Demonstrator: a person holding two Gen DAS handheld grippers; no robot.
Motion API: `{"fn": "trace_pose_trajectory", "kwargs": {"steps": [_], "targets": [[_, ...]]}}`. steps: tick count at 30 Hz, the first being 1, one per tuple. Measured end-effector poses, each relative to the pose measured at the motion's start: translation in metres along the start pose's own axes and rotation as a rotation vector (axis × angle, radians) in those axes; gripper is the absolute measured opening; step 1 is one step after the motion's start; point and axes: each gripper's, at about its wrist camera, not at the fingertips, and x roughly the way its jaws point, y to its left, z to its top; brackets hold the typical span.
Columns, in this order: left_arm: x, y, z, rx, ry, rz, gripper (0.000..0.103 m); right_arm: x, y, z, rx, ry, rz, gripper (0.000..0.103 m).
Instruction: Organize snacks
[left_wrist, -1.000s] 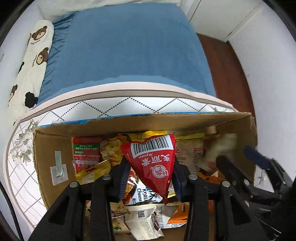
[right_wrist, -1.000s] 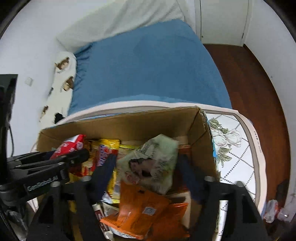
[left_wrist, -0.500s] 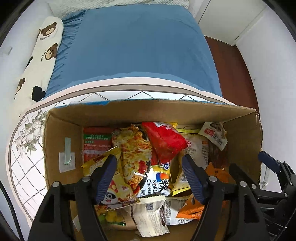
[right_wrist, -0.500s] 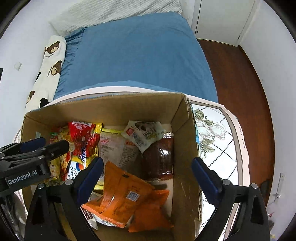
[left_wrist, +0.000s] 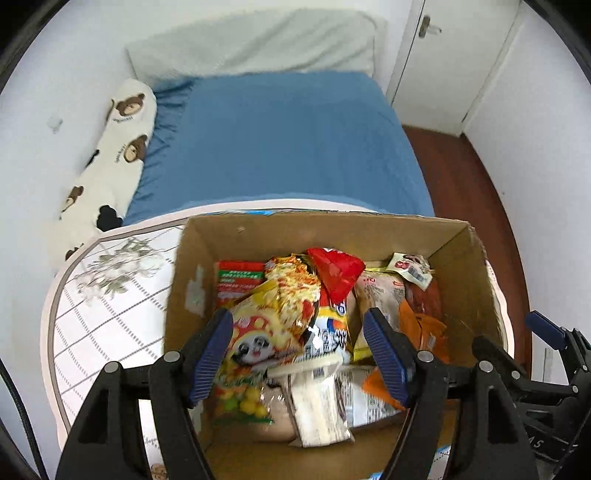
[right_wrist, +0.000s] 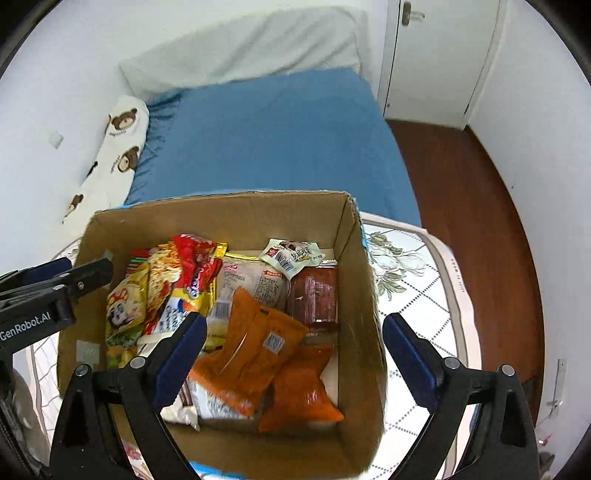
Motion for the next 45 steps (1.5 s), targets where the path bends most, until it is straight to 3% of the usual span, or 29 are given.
{"fn": "trace_pose_trajectory", "kwargs": {"steps": [14, 25, 36, 45], "targets": [[-0.127, 0.0, -0.106, 0.007, -0.226, -0.04, 0.074, -0.135, 0.012, -0.087, -0.034, -0.223, 0.017, 0.1], [-0.21, -0.001, -0.187, 0.011, -0.358, 0.026, 0.075, -0.241, 0.008, -0.17, -0.017, -0.379, 0.015, 0.101], [-0.26, -0.001, -0.238, 0.001, -0.408, 0.064, 0.075, -0.306, 0.017, -0.226, -0.063, -0.44, 0.022, 0.103], [-0.262, -0.001, -0.254, -0.008, -0.395, 0.069, 0.075, -0.321, 0.02, -0.244, -0.084, -0.433, 0.045, 0.103]]}}
